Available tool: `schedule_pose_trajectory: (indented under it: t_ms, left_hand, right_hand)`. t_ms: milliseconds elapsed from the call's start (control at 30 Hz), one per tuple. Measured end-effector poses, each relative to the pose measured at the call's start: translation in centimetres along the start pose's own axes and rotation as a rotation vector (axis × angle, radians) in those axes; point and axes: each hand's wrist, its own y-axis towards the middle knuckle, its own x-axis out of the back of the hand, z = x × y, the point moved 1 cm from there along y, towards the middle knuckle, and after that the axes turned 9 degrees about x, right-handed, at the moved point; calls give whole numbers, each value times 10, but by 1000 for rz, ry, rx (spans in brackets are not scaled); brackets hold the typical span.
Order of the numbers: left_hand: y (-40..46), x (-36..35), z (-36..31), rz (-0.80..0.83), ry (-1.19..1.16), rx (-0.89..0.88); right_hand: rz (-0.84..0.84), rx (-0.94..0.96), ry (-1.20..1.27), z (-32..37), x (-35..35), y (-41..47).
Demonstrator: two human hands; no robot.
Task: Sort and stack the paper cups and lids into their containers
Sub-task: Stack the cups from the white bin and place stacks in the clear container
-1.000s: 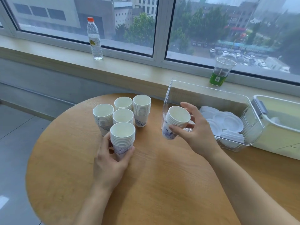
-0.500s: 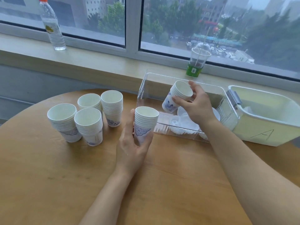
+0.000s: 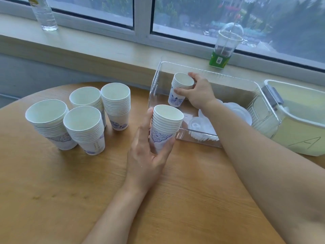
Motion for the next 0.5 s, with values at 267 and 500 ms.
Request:
schedule_pose_trajectory:
  t_ms: [267, 500]
  left_hand:
    - [-1, -1, 0, 13, 4, 10]
    - [-1, -2, 0, 21, 2, 16]
  right_hand:
    - [3, 37, -84, 0, -24, 20]
    - [-33, 65, -136, 3, -36, 22]
